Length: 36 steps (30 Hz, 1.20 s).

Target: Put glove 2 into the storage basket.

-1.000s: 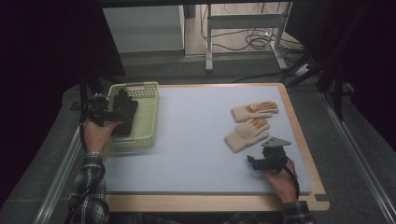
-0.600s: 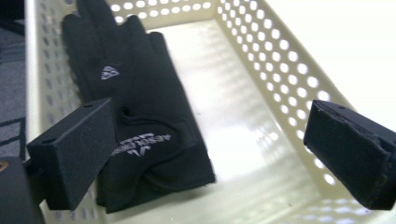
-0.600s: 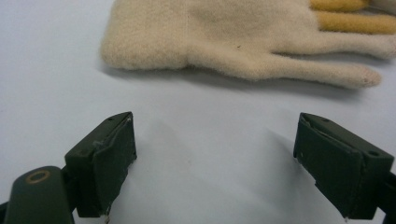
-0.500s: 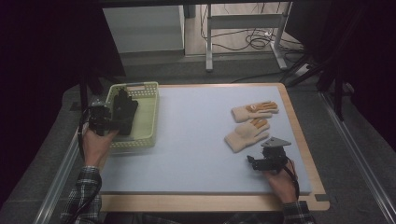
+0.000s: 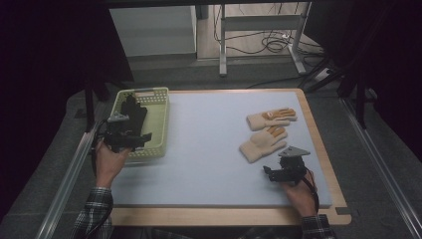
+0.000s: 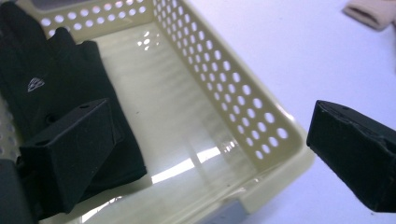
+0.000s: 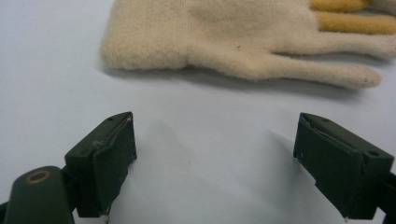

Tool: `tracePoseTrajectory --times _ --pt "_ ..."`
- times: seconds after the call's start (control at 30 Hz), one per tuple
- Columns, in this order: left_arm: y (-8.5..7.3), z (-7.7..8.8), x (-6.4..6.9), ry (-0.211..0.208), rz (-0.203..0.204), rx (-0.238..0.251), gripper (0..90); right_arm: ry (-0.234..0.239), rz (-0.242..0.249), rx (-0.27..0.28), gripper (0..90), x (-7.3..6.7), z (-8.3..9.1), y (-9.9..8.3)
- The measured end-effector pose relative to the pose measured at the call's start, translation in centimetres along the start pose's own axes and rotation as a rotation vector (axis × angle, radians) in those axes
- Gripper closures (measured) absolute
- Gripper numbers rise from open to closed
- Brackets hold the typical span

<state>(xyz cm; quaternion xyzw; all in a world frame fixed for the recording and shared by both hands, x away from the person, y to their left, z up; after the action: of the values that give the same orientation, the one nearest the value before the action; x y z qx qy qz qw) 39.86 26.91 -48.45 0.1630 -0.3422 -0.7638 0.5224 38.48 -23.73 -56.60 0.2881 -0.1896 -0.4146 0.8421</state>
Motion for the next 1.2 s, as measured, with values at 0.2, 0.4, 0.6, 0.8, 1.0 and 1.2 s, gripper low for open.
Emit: tracePoseTrajectory --times 0.2,0.4,0.6,0.8,1.0,1.2 --pt "-0.2 -0.1 2.0 -0.014 -0.051 0.007 1.5 0.014 -0.011 -0.005 12.7 0.1 -0.1 0.0" --pt "-0.6 -0.4 3.7 -0.039 -0.086 0.015 1.5 0.017 -0.013 -0.007 12.7 0.1 -0.1 0.0" --pt "-1.0 -0.6 5.6 -0.034 -0.143 0.012 0.9 0.018 -0.013 -0.007 12.7 0.1 -0.1 0.0" --pt "-1.4 -0.3 6.9 -0.057 -0.153 0.035 0.9 0.018 -0.013 -0.007 12.7 0.2 -0.1 0.0" --pt "-1.7 -0.7 9.3 -0.097 -0.212 -0.026 0.1 0.019 -0.015 -0.011 12.6 0.2 -0.1 0.0" --pt "-1.1 -1.5 12.8 -0.149 -0.287 0.001 0.0 0.023 -0.017 -0.011 12.7 0.2 -0.1 0.0"
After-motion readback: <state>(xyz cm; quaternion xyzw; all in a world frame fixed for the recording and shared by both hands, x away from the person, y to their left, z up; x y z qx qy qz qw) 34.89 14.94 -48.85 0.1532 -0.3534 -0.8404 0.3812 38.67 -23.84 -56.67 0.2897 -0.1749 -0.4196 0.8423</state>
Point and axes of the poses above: each handheld gripper's, and its own axes: z roughly backward along the jaws, y roughly out of its top, x roughly to its right, the point moved 5 cm from there along -z, roughly forward along the jaws, and after that the axes turned 7 degrees about -x, right-handed, at the moved point
